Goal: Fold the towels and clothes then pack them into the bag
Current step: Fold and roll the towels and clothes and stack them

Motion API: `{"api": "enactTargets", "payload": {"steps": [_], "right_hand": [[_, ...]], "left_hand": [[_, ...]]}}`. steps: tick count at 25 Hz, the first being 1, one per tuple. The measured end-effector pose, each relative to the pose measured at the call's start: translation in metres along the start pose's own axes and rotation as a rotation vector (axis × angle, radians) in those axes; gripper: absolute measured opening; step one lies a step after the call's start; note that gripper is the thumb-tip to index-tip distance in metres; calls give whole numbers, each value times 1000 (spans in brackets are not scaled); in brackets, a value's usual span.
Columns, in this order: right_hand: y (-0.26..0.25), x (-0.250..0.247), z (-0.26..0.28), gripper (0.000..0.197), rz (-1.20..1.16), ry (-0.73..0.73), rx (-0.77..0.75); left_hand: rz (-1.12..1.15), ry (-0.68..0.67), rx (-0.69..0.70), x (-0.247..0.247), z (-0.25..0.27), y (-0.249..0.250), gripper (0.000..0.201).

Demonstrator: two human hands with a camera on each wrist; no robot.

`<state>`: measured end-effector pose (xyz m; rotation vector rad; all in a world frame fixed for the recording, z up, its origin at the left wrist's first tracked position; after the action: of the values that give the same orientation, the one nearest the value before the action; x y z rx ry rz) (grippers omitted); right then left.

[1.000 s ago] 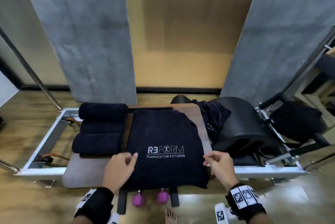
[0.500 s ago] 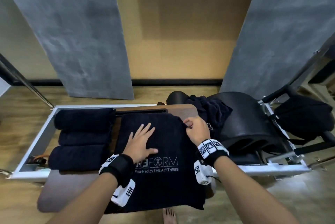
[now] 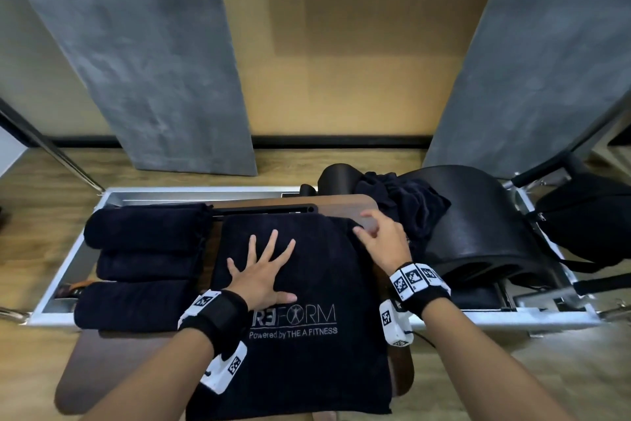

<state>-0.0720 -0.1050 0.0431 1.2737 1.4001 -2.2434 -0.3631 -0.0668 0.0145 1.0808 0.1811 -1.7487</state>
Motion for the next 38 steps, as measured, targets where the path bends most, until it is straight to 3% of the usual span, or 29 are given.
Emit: {"api": "enactTargets", "payload": {"steps": [2,3,6,9,10,12,14,16,18,20,22,25,27,31,34,38], "right_hand": [[-12,13,-4,39,102,-183,-89],[-16,15,-8,33,118,-196,-88],[-12,2,-23,6,-9,-40,67],[0,-14,-27,13,-185,159,223],[0,-14,-27,19,-216,150,253],[-5,-4,-24,35,-238,0,291],[-7,4,-22,33,-202,-111,315],[-2,-3,-22,16,-214,-21,376],[4,-14,-14,11,-241,99,388],[3,-13,3,11,-355,75,289],[-1,-3,33,13,-419,-62,149],[1,12,94,29,-393,-211,2],[5,17,138,32,-299,-203,-104],[19,26,213,26,-34,-138,-346],[33,44,249,66,167,-290,-403],[41,59,273,102,552,-271,-466]], "left_hand": [[-4,-6,-4,0,0,0,116],[-3,-6,-2,-1,1,1,116],[2,-2,5,0,3,1,117],[1,5,5,0,3,2,117],[1,11,7,0,2,1,117],[2,21,6,2,1,0,117],[1,27,10,2,1,0,116],[0,32,20,1,3,0,115],[5,46,31,1,7,1,111],[-35,94,57,3,15,1,100],[-109,200,112,11,28,3,81],[-145,384,212,31,58,2,59],[-68,453,287,52,83,-2,55],[-83,518,400,97,130,-13,71],[-165,497,390,127,153,-23,98],[-224,470,367,137,167,-33,97]]}}
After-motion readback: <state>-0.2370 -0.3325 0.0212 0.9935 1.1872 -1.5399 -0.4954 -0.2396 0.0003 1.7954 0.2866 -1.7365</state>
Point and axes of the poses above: each hand's wrist, its own z-axis away from the middle knuckle, its own x-axis out of the palm, y = z × x, the point moved 6 cm from there along -z, towards the middle knuckle, and after that the axes turned 9 degrees about x, right-handed, at the moved point
